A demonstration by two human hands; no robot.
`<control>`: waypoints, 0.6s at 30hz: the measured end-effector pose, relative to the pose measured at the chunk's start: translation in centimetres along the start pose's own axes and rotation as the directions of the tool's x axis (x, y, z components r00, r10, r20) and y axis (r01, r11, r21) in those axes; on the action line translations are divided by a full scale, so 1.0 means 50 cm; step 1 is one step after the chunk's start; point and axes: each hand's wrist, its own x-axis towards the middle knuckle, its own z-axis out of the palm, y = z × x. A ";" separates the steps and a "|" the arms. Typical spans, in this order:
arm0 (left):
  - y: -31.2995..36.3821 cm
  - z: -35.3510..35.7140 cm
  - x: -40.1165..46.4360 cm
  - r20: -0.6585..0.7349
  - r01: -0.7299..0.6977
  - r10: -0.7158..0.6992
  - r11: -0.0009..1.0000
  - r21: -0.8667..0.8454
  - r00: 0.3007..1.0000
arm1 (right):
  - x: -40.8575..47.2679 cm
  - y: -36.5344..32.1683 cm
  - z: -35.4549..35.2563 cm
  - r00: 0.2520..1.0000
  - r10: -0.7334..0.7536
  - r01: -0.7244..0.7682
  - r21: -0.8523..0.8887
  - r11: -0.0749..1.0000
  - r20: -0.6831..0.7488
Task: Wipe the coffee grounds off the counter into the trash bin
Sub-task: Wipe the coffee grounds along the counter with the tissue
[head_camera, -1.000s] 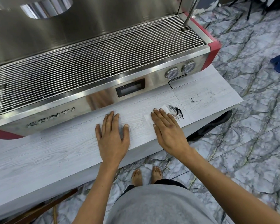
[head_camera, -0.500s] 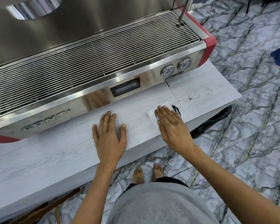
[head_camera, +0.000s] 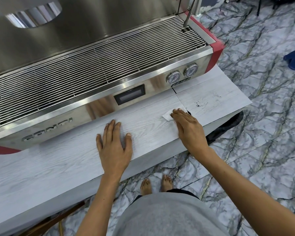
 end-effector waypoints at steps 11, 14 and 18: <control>-0.001 0.000 -0.001 -0.008 0.008 -0.008 1.000 -0.004 1.000 | -0.014 -0.065 0.025 0.992 -0.116 0.116 0.007 0.993 0.054; -0.002 -0.001 -0.001 -0.007 0.006 -0.006 1.000 -0.006 1.000 | 0.004 -0.066 0.041 0.988 -0.096 0.101 -0.037 0.994 0.117; 0.000 -0.001 0.000 -0.007 0.007 -0.007 1.000 -0.007 1.000 | 0.019 -0.056 0.033 0.990 -0.049 0.060 -0.079 0.995 0.134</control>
